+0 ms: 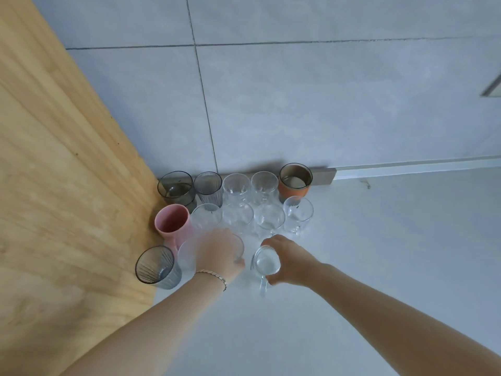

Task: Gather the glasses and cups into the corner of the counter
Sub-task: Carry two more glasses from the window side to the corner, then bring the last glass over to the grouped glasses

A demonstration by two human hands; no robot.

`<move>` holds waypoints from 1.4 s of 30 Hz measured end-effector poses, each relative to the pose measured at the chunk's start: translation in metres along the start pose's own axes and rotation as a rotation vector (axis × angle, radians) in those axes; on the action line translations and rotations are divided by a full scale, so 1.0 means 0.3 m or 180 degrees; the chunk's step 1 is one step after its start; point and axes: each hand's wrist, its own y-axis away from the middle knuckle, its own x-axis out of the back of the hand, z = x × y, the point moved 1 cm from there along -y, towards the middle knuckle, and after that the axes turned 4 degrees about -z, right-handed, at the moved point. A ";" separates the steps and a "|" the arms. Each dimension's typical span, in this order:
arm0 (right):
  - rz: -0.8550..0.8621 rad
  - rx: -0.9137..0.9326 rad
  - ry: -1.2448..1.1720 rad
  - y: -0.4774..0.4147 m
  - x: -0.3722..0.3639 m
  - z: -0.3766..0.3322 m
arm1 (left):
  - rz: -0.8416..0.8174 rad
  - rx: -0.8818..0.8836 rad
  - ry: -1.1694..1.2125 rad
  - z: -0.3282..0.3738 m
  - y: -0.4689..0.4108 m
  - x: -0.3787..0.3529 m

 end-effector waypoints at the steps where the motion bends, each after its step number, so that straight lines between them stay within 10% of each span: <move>1: 0.0046 -0.0010 -0.0041 -0.007 0.000 -0.010 | 0.0024 -0.0001 0.0009 -0.008 -0.001 -0.002; 17: 0.0766 -0.0971 -0.0322 -0.014 -0.119 -0.086 | -0.0107 -0.0113 0.0057 -0.010 0.051 0.042; 22: 0.0296 -0.1174 -0.0607 0.140 -0.098 0.053 | 0.0501 -0.1226 0.0152 0.154 0.108 0.154; 30: -0.0257 -0.2202 -0.0407 0.680 0.017 0.518 | -0.1852 -0.1645 0.0250 0.727 0.168 0.124; 42: 0.0441 -0.2982 -0.0438 1.687 0.247 1.260 | -0.2014 -0.2361 -0.0171 1.894 0.581 0.015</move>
